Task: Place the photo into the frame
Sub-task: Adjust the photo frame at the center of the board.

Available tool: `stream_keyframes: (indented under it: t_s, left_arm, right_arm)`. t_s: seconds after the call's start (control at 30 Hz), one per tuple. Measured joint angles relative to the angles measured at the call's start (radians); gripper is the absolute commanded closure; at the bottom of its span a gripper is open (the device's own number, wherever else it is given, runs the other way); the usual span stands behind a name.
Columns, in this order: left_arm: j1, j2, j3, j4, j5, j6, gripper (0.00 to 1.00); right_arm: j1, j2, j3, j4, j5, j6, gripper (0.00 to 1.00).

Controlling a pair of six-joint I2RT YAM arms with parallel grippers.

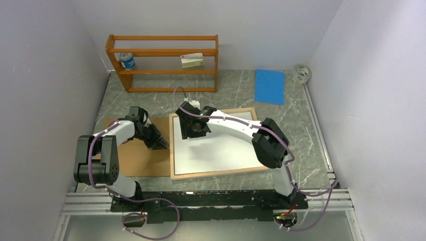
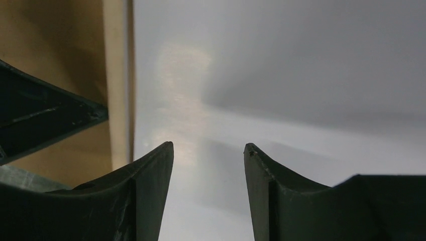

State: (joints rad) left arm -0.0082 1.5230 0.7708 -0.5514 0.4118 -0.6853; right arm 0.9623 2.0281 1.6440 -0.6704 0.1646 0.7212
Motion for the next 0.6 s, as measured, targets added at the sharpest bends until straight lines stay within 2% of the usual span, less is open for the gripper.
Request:
stream_keyframes:
  t_s: [0.13, 0.2, 0.47, 0.6]
  left_arm:
    - [-0.014, 0.006, -0.007, 0.039, 0.124, 0.026, 0.7]
    - [-0.023, 0.012, -0.007, 0.032, 0.141, 0.037, 0.68]
    - [0.0, -0.061, 0.001, -0.09, -0.107, 0.004, 0.63]
    - [0.017, -0.073, 0.01, -0.101, -0.18, -0.019, 0.62]
  right_arm:
    - [0.031, 0.033, 0.039, -0.032, 0.01, 0.023, 0.43]
    - [0.045, 0.061, 0.079, -0.047, 0.013, 0.036, 0.44]
    - [0.102, 0.186, 0.258, -0.11, 0.019, 0.076, 0.51]
    - [0.127, 0.267, 0.372, -0.151, 0.038, 0.089, 0.53]
